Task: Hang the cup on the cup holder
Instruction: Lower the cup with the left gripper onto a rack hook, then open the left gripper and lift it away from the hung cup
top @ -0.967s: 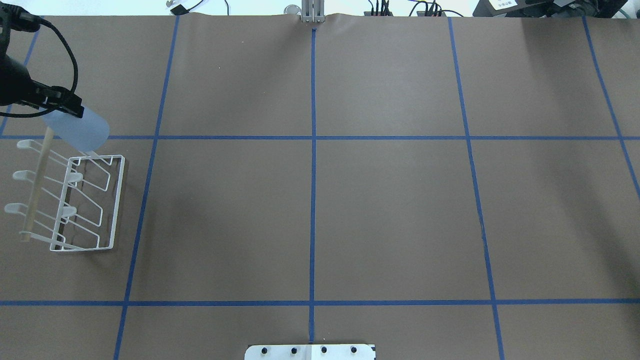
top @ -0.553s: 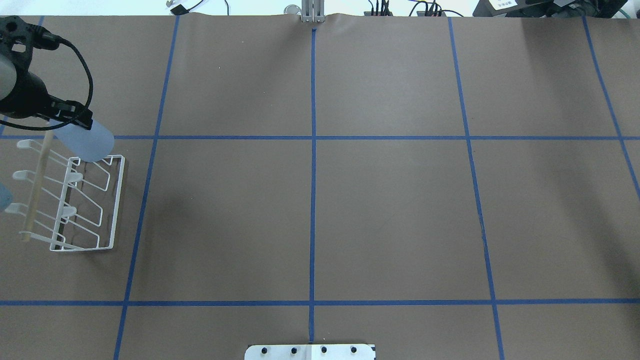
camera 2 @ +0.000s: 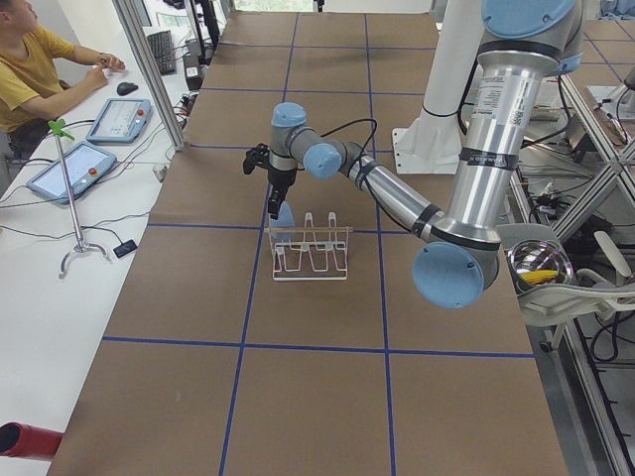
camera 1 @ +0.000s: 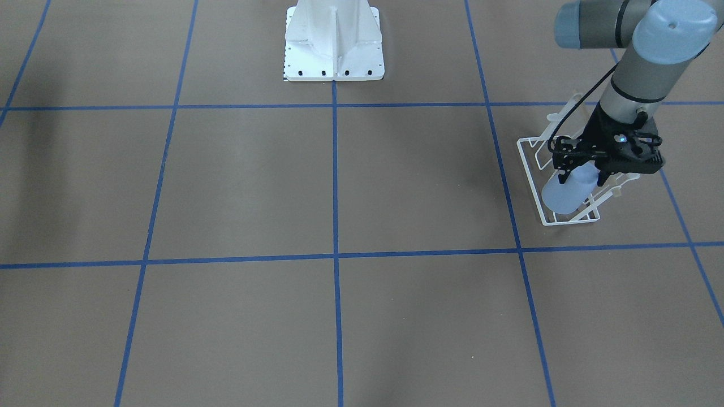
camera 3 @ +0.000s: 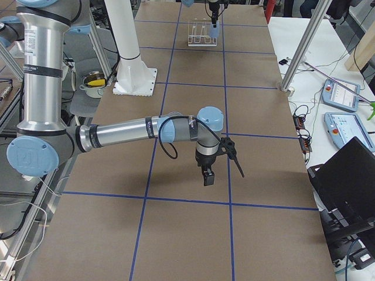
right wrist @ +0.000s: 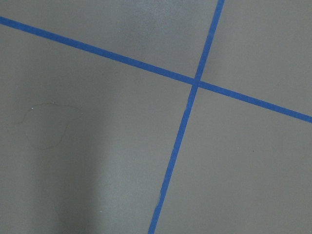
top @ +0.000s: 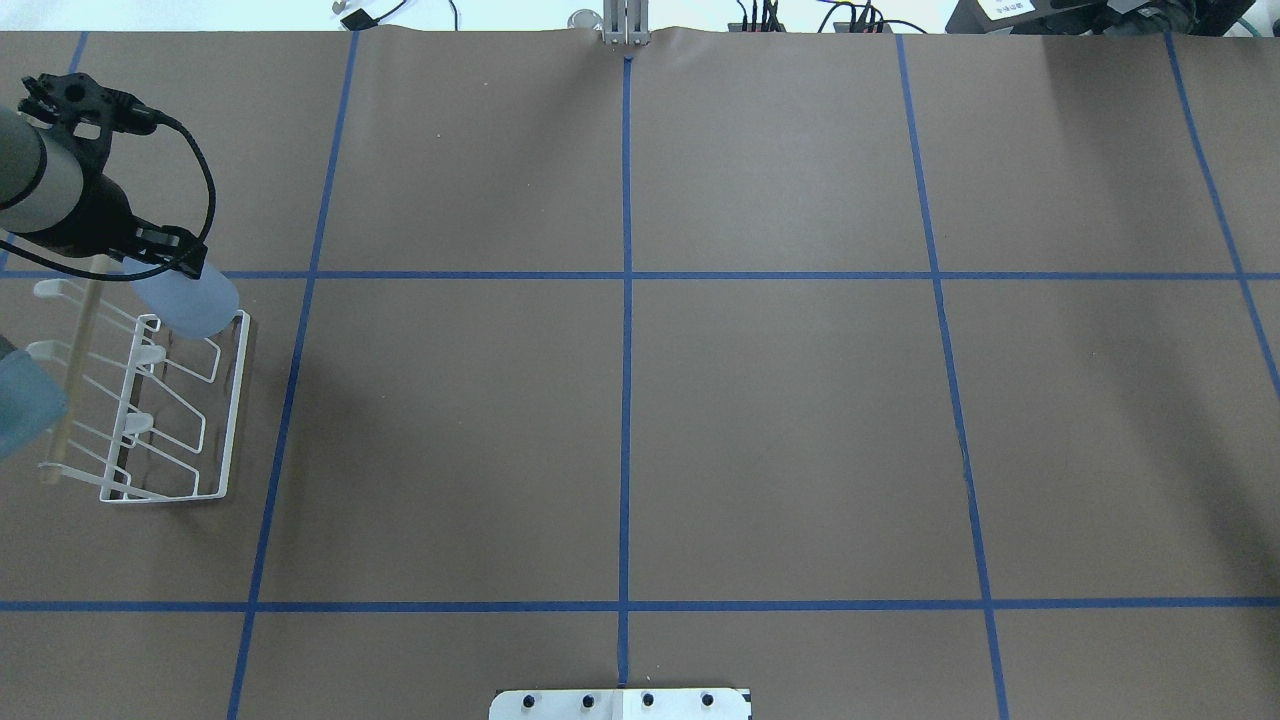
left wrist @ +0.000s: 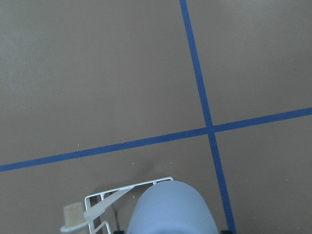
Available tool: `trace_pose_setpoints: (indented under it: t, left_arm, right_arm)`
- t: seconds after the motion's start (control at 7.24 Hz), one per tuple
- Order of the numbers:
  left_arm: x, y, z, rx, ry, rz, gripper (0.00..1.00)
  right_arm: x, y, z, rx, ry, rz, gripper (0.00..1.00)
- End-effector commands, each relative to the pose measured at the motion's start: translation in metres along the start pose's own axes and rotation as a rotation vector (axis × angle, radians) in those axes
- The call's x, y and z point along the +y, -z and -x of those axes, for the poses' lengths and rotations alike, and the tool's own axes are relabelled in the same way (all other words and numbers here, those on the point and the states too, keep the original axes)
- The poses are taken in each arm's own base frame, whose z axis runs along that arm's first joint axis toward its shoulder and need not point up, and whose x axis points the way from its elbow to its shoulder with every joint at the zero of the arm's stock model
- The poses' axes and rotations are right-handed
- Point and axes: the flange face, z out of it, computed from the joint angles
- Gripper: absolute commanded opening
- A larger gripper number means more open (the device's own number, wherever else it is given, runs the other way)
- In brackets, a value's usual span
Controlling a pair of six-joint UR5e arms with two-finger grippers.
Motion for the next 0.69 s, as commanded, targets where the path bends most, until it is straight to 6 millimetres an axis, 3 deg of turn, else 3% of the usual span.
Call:
trace_pose_setpoints:
  t: [0.0,0.14,0.28,0.41,0.55]
  left_arm:
    - [-0.005,-0.026,0.010,0.010,-0.008,-0.011,0.00]
    - [-0.005,-0.030,0.009,0.007,-0.008,-0.005,0.16]
    - [-0.006,-0.029,0.006,0.012,-0.019,-0.008,0.81]
    - [-0.004,-0.029,0.003,0.015,-0.020,-0.006,0.97]
    - [-0.005,-0.025,0.000,0.020,-0.025,-0.013,0.98]
  right_arm:
    - [0.000,0.000,0.000,0.000,0.000,0.000,1.00]
    - [0.000,0.000,0.000,0.000,0.000,0.000,1.00]
    - [0.000,-0.001,-0.001,0.000,-0.001,0.001,1.00]
    - [-0.001,0.001,0.000,0.000,0.001,-0.001,1.00]
    - [-0.002,0.001,0.001,0.000,0.003,-0.002,1.00]
